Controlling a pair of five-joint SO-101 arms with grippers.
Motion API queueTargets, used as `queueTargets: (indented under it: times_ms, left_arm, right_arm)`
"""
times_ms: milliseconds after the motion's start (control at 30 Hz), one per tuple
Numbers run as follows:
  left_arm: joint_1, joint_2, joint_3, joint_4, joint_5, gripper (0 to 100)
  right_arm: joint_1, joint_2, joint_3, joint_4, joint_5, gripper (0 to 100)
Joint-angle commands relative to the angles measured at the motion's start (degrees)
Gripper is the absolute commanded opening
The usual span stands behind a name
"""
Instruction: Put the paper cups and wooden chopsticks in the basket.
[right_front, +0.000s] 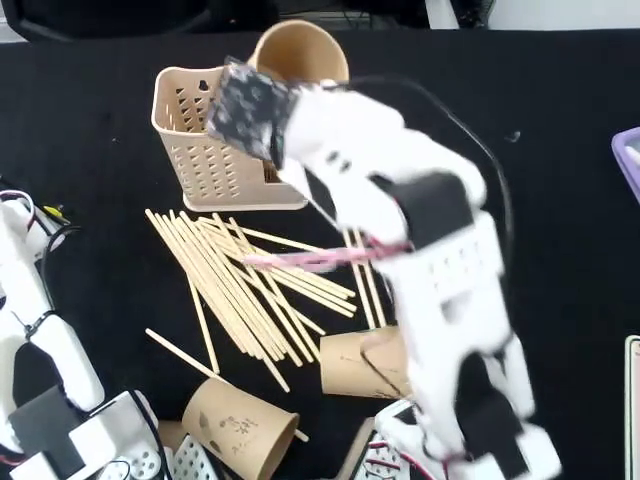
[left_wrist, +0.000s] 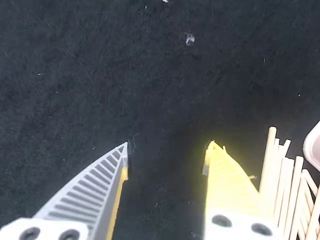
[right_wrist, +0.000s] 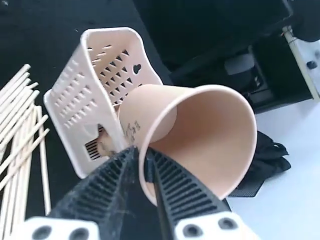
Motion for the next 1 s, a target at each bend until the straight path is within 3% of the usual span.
queueTargets:
  times_ms: [0, 333, 967]
  left_arm:
    - [-0.04, -2.11, -0.48, -0.35, 0.35, 24]
    - [-0.4, -2.11, -0.4, -0.35, 0.35, 24]
    - [-0.31, -2.2, 0.48, -0.44, 0.35, 24]
  right_arm:
    - [0.97, 4.0, -9.1, -0.44, 0.79, 1.1]
    - [1.85, 13.32, -18.42, 7.91, 4.92, 1.1]
    - [2.81, 17.1, -17.98, 7.82, 4.66, 1.8]
